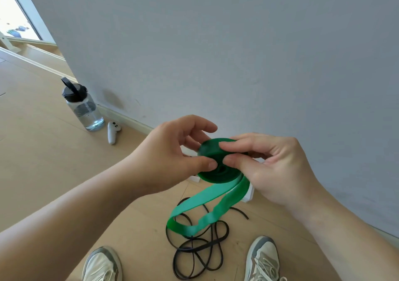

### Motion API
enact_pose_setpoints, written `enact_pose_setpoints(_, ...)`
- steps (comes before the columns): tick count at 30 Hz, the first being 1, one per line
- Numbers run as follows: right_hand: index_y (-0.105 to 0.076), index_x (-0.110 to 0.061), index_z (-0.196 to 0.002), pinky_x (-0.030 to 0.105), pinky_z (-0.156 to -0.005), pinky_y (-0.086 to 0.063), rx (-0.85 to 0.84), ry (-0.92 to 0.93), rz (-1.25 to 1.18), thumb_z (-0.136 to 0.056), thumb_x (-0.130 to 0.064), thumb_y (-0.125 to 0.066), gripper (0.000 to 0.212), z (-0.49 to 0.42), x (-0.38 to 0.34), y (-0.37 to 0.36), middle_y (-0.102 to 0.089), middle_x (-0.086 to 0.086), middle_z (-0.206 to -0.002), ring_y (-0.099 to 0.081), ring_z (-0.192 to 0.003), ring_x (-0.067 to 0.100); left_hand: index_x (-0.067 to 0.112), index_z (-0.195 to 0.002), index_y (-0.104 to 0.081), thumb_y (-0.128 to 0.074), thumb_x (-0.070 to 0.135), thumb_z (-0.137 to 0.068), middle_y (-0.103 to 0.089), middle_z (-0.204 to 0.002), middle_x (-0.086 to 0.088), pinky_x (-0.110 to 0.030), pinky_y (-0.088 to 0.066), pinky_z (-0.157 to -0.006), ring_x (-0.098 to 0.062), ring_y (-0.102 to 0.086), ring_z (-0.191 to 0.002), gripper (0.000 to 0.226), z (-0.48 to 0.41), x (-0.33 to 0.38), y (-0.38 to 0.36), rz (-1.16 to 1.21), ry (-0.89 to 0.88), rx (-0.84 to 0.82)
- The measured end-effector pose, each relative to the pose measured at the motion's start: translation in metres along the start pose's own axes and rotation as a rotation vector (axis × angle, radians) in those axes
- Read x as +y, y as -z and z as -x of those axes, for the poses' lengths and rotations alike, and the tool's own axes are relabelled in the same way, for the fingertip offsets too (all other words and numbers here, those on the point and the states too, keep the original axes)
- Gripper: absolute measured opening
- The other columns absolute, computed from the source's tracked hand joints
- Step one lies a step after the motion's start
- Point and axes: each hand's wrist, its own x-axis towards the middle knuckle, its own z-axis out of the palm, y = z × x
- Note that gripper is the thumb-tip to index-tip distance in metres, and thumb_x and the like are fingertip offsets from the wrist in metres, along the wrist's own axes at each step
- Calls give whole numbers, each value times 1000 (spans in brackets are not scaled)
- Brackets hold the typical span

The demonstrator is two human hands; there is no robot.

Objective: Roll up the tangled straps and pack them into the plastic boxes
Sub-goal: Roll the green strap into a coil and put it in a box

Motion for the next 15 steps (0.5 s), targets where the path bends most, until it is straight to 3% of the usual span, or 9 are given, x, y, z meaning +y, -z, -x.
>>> enact_pose_setpoints(3,-83,-25,-90,23,-81,-61,47,-19,-93,-75,-1,-85,29,0,0,2,-81,-10,-96,-77,-92,10,32,-112,-70,-91,5,-73,-74,-99,5,-25,-62,-68,-10,-73,-94,52,-1,-1,7,190,44,-36)
enact_pose_setpoints(7,-81,-20,-101,31,-89,-61,7,-15,-195,-78,5,-79,35,-2,2,8,-80,1,-104,-77,-99,20,20,-107,-73,-88,7,-65,-71,-96,0,-35,-62,-75,-24,-75,-93,47,-3,-7,10,454,89,15)
enact_pose_setpoints(12,-78,-36,-114,25,-90,-59,43,22,-117,-92,2,-70,44,-3,2,9,-80,-1,-103,-76,-99,18,9,-113,-64,-77,-1,-76,-71,-103,-4,-48,-63,-86,-31,-75,-97,40,-2,-8,-5,811,149,24)
enact_pose_setpoints(13,-78,-37,-113,24,-91,-58,60,34,-79,-92,2,-70,44,-3,2,9,-80,-3,-104,-75,-100,17,8,-116,-63,-77,-2,-79,-72,-106,-4,-50,-63,-88,-30,-75,-98,41,-2,-7,-10,809,163,23)
enact_pose_setpoints(15,-79,-37,-109,21,-90,-57,83,40,6,-92,4,-70,45,-3,2,9,-79,-8,-104,-74,-100,12,17,-121,-64,-81,2,-84,-74,-113,2,-47,-63,-89,-19,-75,-103,44,-1,-8,-15,497,109,72)
